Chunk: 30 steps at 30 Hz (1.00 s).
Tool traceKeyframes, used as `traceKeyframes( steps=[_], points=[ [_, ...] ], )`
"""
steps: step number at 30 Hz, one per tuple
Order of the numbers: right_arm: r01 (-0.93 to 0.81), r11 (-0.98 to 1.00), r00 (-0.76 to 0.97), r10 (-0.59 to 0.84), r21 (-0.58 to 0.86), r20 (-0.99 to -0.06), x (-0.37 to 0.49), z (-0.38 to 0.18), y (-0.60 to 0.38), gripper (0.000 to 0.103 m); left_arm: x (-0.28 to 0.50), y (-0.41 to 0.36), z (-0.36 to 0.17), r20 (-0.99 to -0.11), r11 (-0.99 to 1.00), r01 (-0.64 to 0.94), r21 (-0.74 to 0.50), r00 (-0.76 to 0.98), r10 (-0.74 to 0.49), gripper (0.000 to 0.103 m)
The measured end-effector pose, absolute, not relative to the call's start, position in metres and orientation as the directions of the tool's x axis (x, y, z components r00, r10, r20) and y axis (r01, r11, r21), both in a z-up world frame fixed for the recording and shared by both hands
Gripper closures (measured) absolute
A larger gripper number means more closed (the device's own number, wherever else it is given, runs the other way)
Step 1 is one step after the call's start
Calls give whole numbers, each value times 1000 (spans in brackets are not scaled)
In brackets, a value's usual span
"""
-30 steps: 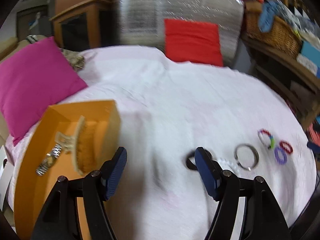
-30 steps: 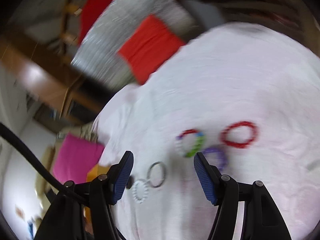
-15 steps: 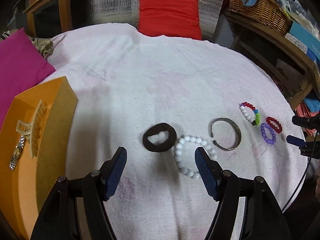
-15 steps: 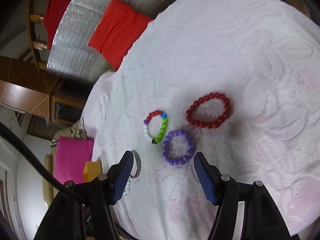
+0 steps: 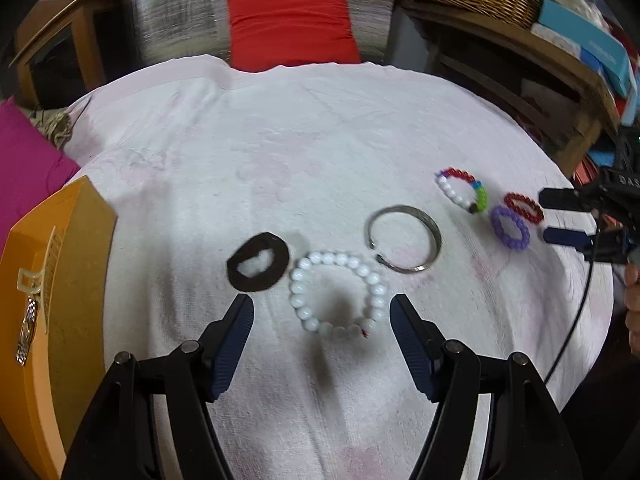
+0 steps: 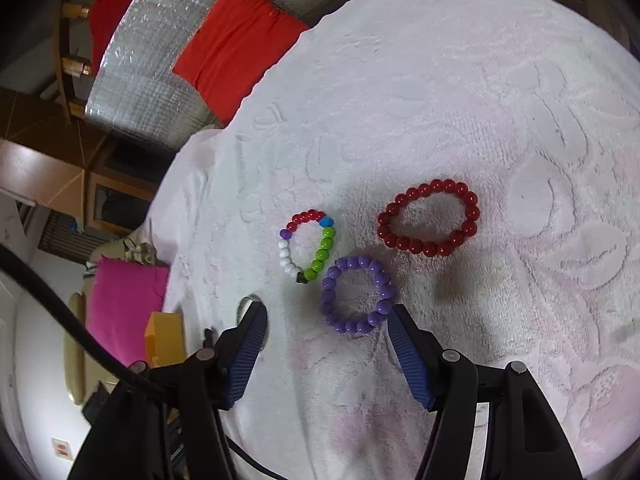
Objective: Organize jewelry
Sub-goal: 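Move both open tools back over the bead bracelets on the table, then grasp the purple bead bracelet with the right tool while the left grasps the white bead bracelet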
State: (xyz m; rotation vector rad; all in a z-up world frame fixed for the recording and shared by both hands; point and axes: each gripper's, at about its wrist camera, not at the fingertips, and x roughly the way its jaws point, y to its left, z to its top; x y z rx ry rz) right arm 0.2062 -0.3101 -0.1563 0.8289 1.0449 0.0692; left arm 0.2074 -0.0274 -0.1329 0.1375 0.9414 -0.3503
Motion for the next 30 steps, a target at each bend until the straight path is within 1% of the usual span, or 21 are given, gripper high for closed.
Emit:
traceKeyframes(
  steps=[4,7,11,14,16,18,20,21,22,23,28,30],
  points=[
    [330,733,509,392,595,-766,210,-162,-308,52,205,-34,-141,-828,922,385,-43,503,-249,32],
    [343,732,501,387,588,-774,212,-167,-309,54,204,-37,-144,-832,918,394,-52,491,-258,32],
    [337,743,504,377,579,-777,214,-169,-309,64,205,-37,-143,-817,921,382,-73,506,-275,32],
    [345,748,498,365,567,-786,216,-173,-309,64,208,-37,-143,-814,917,386,-106,496,-303,33],
    [354,749,494,360,561,-792,218,-176,-309,64,208,-40,-144,-812,913,395,-105,496,-308,37],
    [352,762,492,343,543,-800,220,-176,-308,64,209,-43,-147,-816,904,413,-106,483,-317,55],
    [350,779,491,320,520,-810,223,-175,-305,65,211,-44,-152,-826,901,417,-120,461,-323,63],
    [348,787,490,310,510,-814,224,-176,-304,68,213,-43,-154,-829,900,416,-132,451,-330,66],
    [344,801,487,293,489,-823,226,-176,-301,70,214,-42,-156,-833,900,413,-141,443,-333,66],
    [340,815,486,275,469,-830,228,-175,-299,70,215,-41,-156,-832,900,409,-148,440,-337,67],
    [315,882,479,172,351,-861,233,-173,-285,83,216,-40,-157,-834,901,404,-160,433,-342,67],
    [299,906,479,128,299,-868,234,-172,-278,87,216,-41,-157,-835,899,408,-158,430,-342,63]
  ],
)
